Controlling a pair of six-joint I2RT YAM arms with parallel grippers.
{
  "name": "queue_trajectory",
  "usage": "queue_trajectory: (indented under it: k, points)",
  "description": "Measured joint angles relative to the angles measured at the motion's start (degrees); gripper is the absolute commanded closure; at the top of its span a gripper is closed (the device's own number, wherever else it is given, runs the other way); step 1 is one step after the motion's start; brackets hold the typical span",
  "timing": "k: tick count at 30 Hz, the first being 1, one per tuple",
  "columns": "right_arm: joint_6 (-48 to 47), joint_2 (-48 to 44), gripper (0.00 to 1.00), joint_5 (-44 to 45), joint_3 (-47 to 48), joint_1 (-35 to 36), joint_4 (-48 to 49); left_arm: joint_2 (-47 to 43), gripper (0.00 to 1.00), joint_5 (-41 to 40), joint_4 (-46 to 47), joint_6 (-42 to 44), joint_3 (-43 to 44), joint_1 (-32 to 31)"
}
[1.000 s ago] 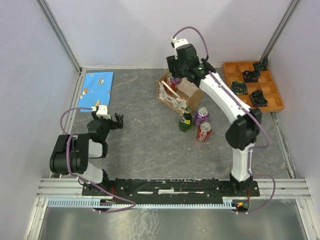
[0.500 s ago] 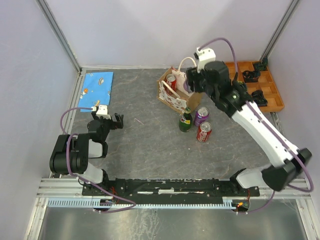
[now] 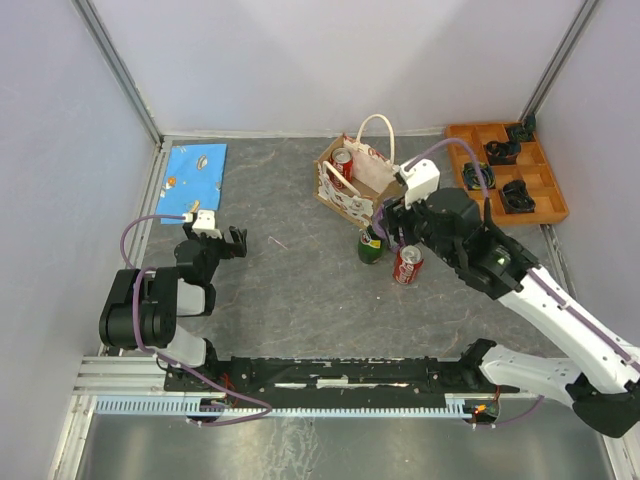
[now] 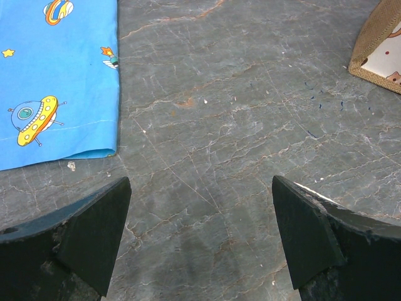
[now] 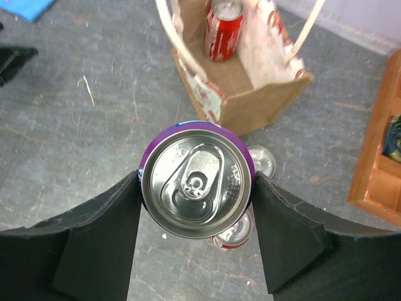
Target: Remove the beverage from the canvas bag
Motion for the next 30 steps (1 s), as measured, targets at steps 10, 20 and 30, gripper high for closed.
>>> queue_trajectory:
  k: [10, 20, 30]
  points:
    - [2.51, 5.05, 1.0, -0.02, -8.5, 5.68, -2.1, 0.0, 0.01, -0.02, 0.0, 0.0, 0.0, 0.0]
    - [3.93, 9.11, 1.0, -1.46, -14.69, 6.45, 0.85, 0.0, 0.01, -0.02, 0.0, 0.0, 0.0, 0.0]
    - [5.88, 15.28, 1.0, -3.45, -17.9, 6.45, 6.36, 0.0, 0.01, -0.02, 0.0, 0.0, 0.0, 0.0]
